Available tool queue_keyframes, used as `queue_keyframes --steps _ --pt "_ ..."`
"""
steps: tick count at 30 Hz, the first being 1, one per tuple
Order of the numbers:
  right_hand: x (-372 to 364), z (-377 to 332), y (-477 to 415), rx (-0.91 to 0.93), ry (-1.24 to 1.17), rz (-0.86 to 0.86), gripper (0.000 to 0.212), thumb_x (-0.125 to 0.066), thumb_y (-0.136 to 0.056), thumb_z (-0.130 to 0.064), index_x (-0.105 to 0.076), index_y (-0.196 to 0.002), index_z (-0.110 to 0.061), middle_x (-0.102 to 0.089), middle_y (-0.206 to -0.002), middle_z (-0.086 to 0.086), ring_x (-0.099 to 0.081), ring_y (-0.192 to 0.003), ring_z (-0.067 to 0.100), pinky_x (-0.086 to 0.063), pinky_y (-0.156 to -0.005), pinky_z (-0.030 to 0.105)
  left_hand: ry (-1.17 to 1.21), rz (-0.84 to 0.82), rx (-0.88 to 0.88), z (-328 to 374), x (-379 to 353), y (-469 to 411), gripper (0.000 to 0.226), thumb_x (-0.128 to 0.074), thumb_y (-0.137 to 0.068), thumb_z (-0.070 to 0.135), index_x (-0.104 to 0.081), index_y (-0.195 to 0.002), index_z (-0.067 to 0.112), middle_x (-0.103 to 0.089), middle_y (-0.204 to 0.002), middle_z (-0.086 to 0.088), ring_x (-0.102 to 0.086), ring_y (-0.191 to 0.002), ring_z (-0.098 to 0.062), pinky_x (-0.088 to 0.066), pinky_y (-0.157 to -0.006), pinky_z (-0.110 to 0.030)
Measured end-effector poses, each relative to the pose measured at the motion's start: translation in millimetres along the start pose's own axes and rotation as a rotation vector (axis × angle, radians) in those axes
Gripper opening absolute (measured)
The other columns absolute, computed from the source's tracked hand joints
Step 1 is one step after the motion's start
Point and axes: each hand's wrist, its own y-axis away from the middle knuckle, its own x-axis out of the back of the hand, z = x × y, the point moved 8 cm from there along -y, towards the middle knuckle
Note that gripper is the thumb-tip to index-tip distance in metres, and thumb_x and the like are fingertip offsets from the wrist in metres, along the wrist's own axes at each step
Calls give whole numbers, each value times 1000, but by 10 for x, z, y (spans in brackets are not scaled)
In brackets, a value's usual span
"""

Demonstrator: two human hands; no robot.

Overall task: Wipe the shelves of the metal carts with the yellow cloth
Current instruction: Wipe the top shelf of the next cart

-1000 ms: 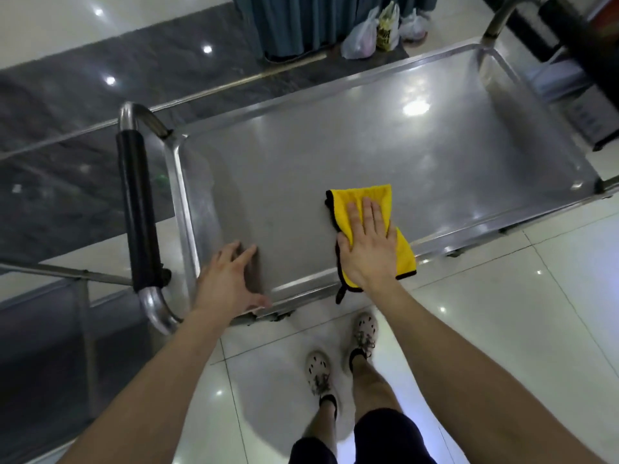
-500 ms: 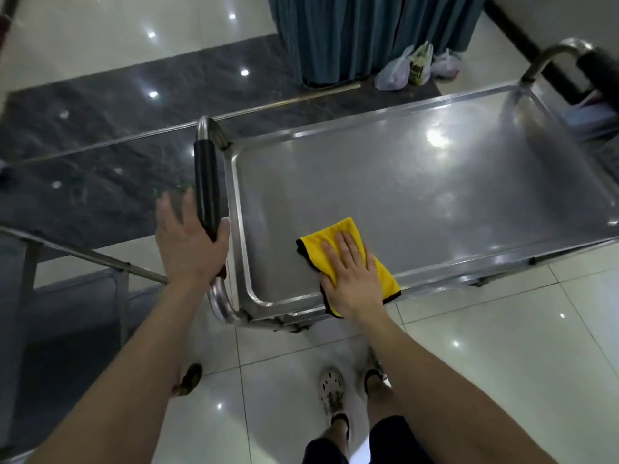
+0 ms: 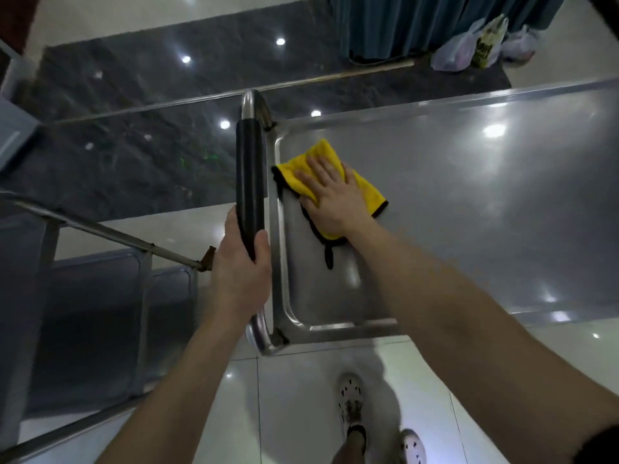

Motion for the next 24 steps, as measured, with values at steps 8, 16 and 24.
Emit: queue_keyframes --steps 8,16,24 --pt "-17 -164 -695 -71 -12 -40 66 -22 -106 -61 -13 -169 -42 -4 -180 2 -1 -166 24 0 -130 63 0 75 -79 7 24 -32 53 -52 -112 41 -34 -162 38 -70 -119 1 -72 -102 -24 -64 -89 -50" --pt "-285 -784 1303 177 -16 5 63 -28 -112 -56 -12 -170 -40 -7 -180 1 2 -166 24 -7 -130 60 -6 95 -52 48 44 -40 52 -53 -110 36 -42 -160 26 -73 -120 -2 -69 -103 -23 -58 -89 -42" --pt "208 1060 2083 -228 12 58 61 -42 -110 -47 -24 -168 -40 -9 -179 -5 0 -166 16 -7 -131 55 -77 52 -26 -42 -16 -96 47 -49 -111 43 -43 -155 28 -62 -96 7 -63 -83 -10 -46 -66 -25"
